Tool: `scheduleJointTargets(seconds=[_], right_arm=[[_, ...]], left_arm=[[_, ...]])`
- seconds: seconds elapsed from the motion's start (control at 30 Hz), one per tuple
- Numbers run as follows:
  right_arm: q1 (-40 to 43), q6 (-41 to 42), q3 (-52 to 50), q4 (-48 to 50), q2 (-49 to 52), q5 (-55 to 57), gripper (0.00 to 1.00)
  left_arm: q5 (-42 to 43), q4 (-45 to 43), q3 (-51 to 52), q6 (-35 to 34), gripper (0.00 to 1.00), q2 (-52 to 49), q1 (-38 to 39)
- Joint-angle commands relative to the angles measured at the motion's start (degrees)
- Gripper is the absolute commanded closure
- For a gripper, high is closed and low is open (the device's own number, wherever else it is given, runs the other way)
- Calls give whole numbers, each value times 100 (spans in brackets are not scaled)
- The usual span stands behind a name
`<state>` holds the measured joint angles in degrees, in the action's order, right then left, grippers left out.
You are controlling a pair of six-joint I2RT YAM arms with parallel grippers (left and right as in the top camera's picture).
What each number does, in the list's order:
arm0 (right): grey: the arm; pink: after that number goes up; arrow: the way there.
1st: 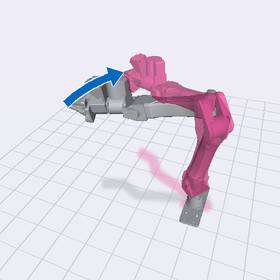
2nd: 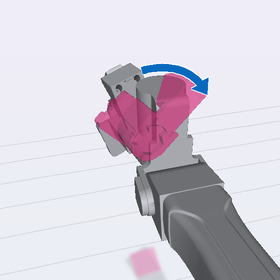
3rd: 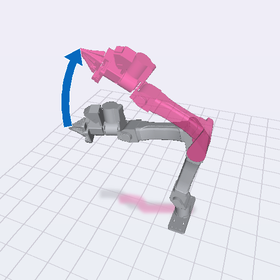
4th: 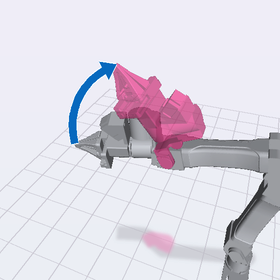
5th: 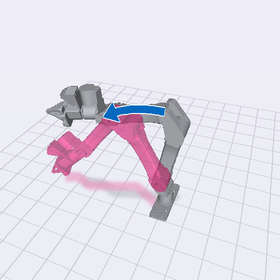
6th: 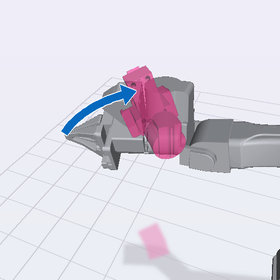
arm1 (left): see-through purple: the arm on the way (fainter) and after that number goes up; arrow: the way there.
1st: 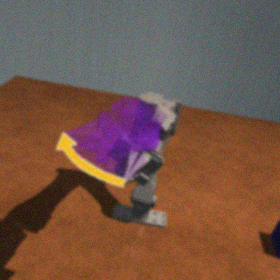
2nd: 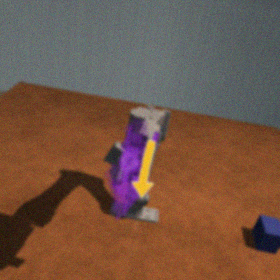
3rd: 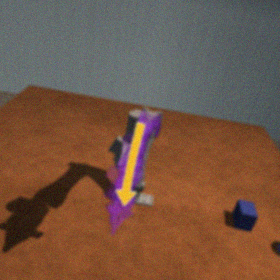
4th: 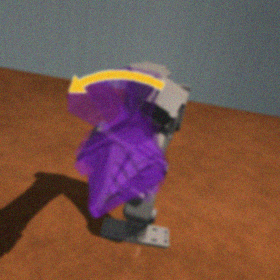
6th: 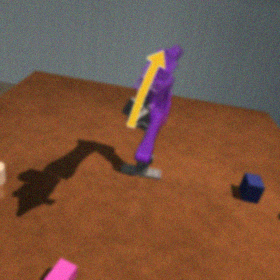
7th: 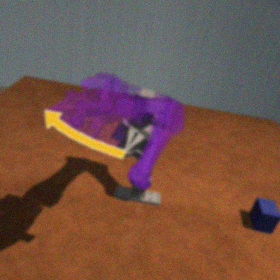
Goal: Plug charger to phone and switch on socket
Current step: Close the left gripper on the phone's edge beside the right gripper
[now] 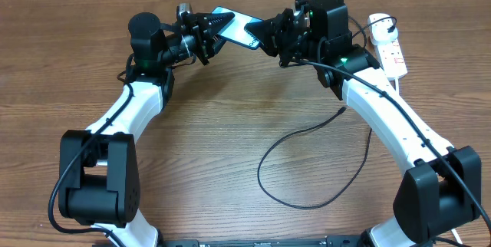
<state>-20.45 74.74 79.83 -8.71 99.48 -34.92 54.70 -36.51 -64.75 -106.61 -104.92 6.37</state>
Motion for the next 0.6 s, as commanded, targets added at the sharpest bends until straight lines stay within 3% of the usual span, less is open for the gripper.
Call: scheduleJointTargets(seconds=[0.0,0.57], right_arm=[[-17,-59,162,74,-131,15,96],[-17,-59,162,72,-131,28,95]], left_arm=[[24,-44,-37,-15,79,-7,52],[20,-44,-37,-15,89,-7,52]])
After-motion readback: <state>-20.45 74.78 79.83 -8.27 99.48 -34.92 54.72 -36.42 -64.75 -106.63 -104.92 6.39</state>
